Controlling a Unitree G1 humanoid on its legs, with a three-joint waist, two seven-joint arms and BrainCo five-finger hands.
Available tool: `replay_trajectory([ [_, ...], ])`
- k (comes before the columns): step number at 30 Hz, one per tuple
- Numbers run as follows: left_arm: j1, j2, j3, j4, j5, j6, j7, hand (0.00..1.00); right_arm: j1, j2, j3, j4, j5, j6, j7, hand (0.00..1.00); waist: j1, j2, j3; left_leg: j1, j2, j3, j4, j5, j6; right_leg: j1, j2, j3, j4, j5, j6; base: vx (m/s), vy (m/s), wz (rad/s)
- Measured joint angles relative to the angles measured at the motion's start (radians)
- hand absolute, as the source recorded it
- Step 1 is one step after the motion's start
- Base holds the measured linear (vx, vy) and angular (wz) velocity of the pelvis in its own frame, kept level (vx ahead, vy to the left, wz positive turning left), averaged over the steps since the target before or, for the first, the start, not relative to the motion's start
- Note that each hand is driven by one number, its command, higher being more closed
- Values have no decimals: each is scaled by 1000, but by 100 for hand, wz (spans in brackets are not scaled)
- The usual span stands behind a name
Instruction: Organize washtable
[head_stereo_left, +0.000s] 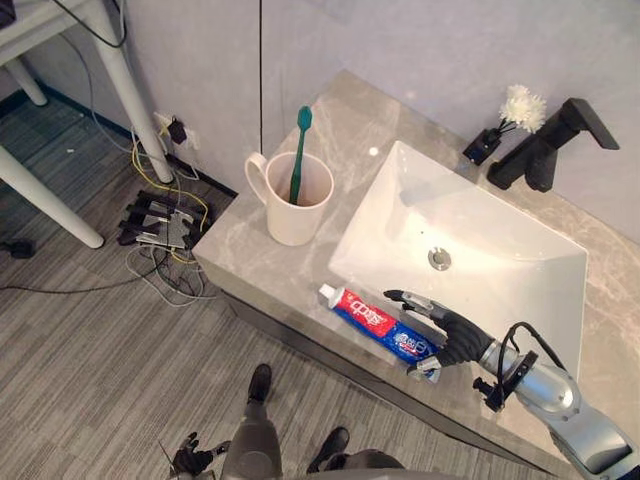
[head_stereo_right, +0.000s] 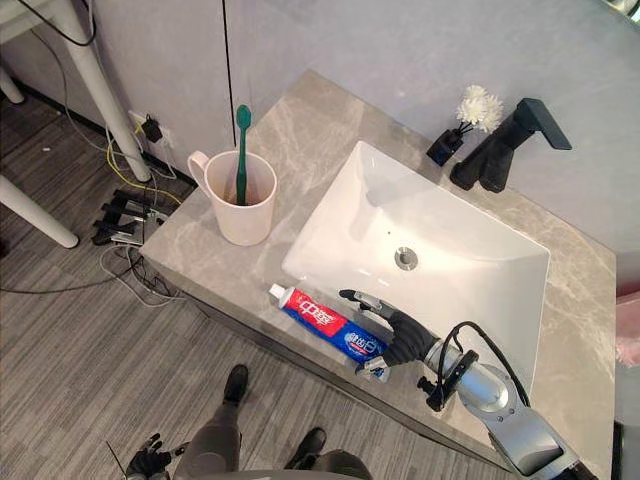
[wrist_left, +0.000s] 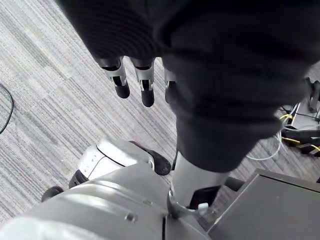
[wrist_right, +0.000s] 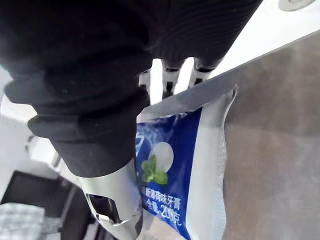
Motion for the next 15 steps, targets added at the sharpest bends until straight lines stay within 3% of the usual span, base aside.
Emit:
replay_trajectory([
  [8, -15, 17, -9, -4, 0, -1, 19, 0, -6, -12, -51, -38, -172, -29, -70, 100, 23, -16, 18, -22, 2, -34, 1, 6, -8, -7, 13, -4, 2, -9, -11, 9, -7, 12],
  [15, -15, 16, 5, -5, 1, 0, 21, 0, -7, -25, -48, -39, -212, -51, -86, 100, 23, -15, 24, -2, 3, -30, 2, 5, -8, 6, 10, 13, 1, -10, -11, -3, 2, 0],
])
